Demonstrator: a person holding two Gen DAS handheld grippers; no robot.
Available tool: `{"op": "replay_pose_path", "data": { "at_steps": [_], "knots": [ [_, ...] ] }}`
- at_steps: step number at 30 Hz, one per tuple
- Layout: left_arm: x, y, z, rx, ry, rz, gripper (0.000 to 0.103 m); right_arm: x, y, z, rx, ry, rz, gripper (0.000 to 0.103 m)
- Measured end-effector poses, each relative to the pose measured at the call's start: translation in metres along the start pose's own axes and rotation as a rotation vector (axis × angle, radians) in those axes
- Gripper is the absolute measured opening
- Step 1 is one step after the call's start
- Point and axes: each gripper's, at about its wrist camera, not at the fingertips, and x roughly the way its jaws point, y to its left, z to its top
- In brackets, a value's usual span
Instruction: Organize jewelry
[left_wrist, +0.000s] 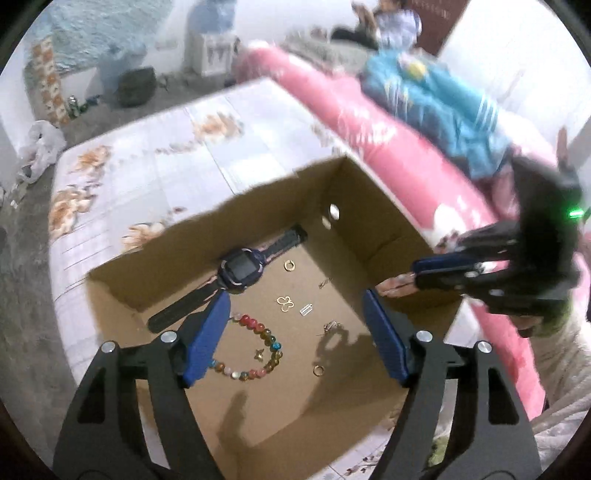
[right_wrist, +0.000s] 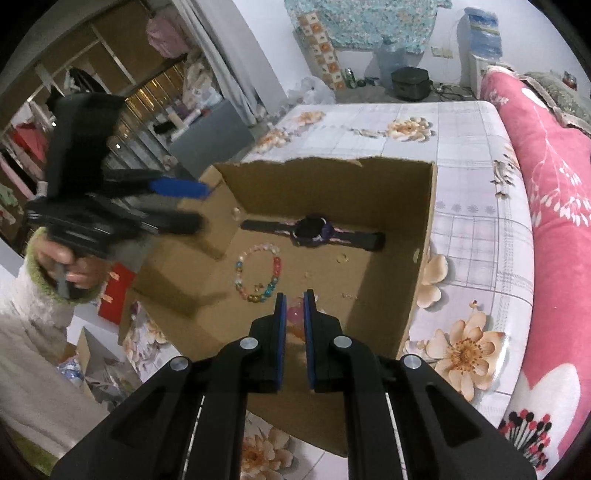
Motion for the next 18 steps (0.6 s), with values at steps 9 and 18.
{"op": "replay_pose_path", "data": {
  "at_steps": [9, 18],
  "knots": [
    [-0.052, 0.048, -0.053, -0.152, -0.147, 0.012, 0.079, -0.006, 0.011, -0.003, -0.05, -0.011, -0.178, 0.01],
    [-0.057, 0.069, -0.104, -0.246, -0.188, -0.05, 0.085, -0.035, -0.024, -0.02, 0.155, -0.112, -0.232, 0.038]
  ]
}}
